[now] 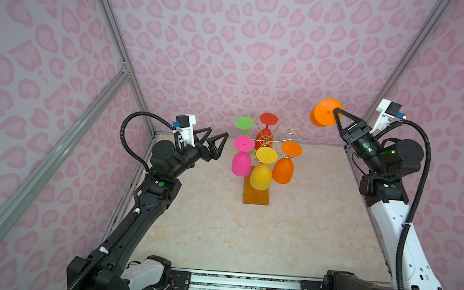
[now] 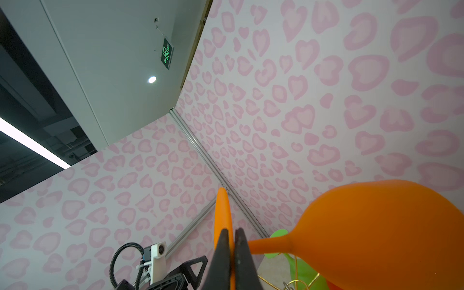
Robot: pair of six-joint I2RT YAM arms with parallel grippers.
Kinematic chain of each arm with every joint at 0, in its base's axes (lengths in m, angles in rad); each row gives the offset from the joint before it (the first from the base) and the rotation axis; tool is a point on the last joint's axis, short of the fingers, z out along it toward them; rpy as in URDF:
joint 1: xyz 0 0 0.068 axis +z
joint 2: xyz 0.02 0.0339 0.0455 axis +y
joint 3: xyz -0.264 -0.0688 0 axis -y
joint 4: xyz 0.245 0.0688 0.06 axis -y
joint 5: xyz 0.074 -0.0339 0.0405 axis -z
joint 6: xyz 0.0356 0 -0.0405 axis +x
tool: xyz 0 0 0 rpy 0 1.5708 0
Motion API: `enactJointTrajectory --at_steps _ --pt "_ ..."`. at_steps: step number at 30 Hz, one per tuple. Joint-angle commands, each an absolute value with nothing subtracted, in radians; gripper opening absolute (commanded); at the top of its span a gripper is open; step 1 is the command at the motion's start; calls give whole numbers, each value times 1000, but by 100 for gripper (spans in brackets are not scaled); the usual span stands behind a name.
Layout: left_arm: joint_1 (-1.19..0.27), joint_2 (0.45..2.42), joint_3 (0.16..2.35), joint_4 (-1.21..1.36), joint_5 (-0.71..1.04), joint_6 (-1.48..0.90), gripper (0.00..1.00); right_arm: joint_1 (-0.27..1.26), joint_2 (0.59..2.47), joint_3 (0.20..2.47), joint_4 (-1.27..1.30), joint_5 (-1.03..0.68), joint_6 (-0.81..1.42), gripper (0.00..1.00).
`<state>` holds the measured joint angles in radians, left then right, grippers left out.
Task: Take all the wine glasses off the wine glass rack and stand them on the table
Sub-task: 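Bring the orange glass toward the left gripper while the left gripper grasps its bowl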
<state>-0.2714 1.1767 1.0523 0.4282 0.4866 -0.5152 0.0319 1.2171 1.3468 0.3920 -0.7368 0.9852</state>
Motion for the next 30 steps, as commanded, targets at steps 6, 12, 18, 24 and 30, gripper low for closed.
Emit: enactJointTrajectory --at_steps 6,12,18,24,30 --pt "-275 1354 1173 743 762 -727 94 214 1279 1323 694 -745 1121 0" --pt "-275 1481 1240 896 857 -826 88 304 1342 1325 849 -767 1246 0" --pt "-276 1584 1277 1057 912 -936 90 352 1376 1310 968 -769 1339 0" --pt "-276 1648 1327 1156 973 -1014 93 375 1396 1304 1001 -774 1373 0" --pt "-276 1674 1340 1245 986 -1083 93 398 1458 1297 1125 -768 1485 0"
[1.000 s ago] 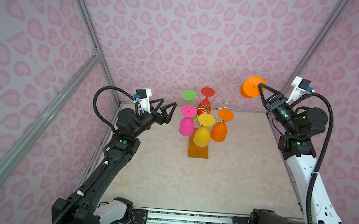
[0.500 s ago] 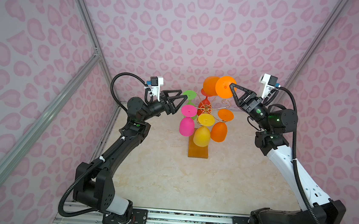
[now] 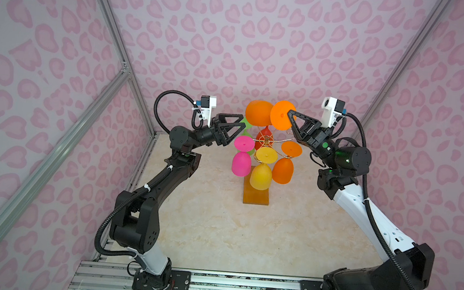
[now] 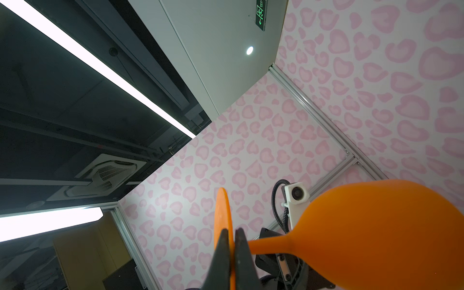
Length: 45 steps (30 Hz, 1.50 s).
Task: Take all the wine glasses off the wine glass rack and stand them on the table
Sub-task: 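Bring the orange glass toward the left gripper while the left gripper grasps its bowl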
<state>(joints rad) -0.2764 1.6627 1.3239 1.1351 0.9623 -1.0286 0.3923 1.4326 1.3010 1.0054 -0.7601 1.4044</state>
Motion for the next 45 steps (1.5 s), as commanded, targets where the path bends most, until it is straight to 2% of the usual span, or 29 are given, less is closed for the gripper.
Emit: enactJointTrajectory --at_steps 1,6,10,24,29,36,38,45 --pt "-276 1679 1339 1259 988 -1095 93 399 1471 1299 1157 -765 1513 0" --pt "-279 1698 1339 1326 992 -1153 91 401 1528 1315 1257 -756 1600 0" --pt "-279 1702 1340 1373 994 -1191 83 402 1548 1320 1273 -753 1620 0" --pt "-293 1699 1378 1479 1010 -1288 39 366 1663 1375 1446 -726 1806 0" --pt "-297 1692 1371 1503 1011 -1306 24 339 1690 1382 1493 -713 1864 7" --pt "-305 1683 1356 1547 1008 -1342 10 318 1720 1391 1524 -723 1897 19" --pt "-306 1680 1352 1558 1008 -1352 7 312 1727 1398 1528 -732 1902 20" --pt "-316 1646 1351 1560 1031 -1351 4 277 1726 1401 1524 -753 1895 37"
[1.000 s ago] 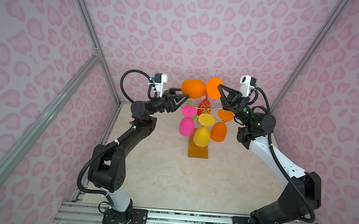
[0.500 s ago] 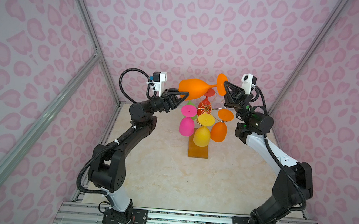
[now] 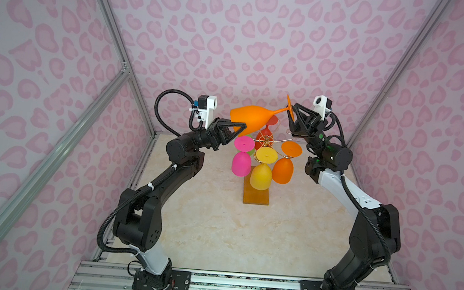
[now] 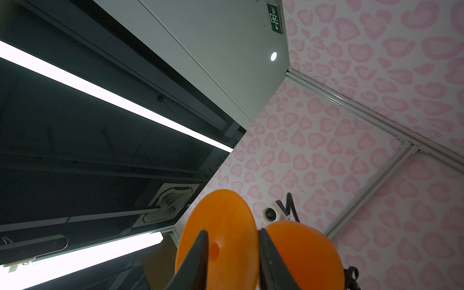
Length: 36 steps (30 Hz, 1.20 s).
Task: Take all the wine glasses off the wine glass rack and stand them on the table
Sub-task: 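Bring the orange glass toward the left gripper while the left gripper grasps its bowl, then open the right gripper and withdraw it while the left gripper carries the glass down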
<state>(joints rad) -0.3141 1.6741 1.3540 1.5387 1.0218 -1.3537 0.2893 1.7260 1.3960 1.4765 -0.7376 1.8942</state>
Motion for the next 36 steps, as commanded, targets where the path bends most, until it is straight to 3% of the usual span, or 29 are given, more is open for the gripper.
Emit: enactJointTrajectory --at_steps 1,11,14,17,22,28,36 --pt "-318 1636 1320 1555 1038 -1345 4 270 1722 1400 1510 -759 1887 40" --pt "-357 1489 1274 1313 1137 -1189 3 154 1586 1321 1246 -835 1650 52" --pt "-394 1404 1244 1106 1175 -1045 3 102 1513 1265 1106 -849 1533 52" --pt "-445 1299 1231 741 1162 -781 3 53 1442 1220 934 -849 1404 52" --pt "-560 1155 1315 -30 977 -261 3 4 1337 1213 561 -831 1127 53" --pt "-693 1129 1400 -443 734 -31 2 -25 1280 1226 276 -765 925 55" --pt "-926 1193 1457 -791 344 117 2 -42 1272 1203 240 -750 905 55"
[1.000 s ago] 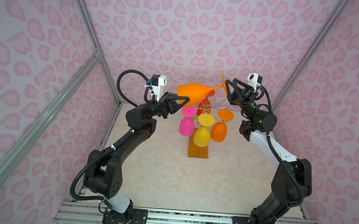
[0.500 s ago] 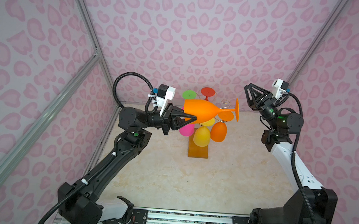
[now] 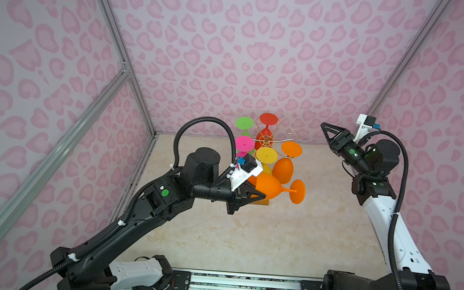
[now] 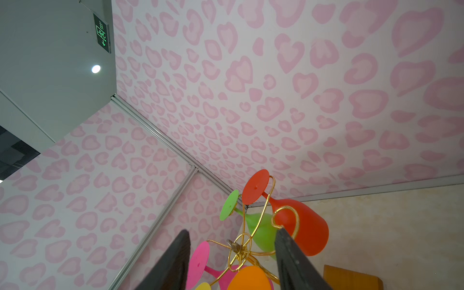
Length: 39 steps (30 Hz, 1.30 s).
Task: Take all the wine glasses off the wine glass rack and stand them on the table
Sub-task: 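Open the right gripper and withdraw it while the left gripper carries the glass down, then lower the orange glass upright onto the table with the left gripper and release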
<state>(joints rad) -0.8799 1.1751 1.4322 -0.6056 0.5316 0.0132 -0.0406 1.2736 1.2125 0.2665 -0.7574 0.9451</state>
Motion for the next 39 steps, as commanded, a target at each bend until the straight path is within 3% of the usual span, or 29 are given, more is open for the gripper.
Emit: enactJointTrajectory --at_steps 1,15,39 --pt "-948 1206 1466 -819 310 127 2 -42 1272 1199 239 -750 904 55" --pt "-1100 1457 1532 -1041 22 199 4 -42 1323 1184 258 -749 913 55" --pt "-1144 1729 1609 -1197 -54 144 8 -43 1364 1143 292 -749 918 55"
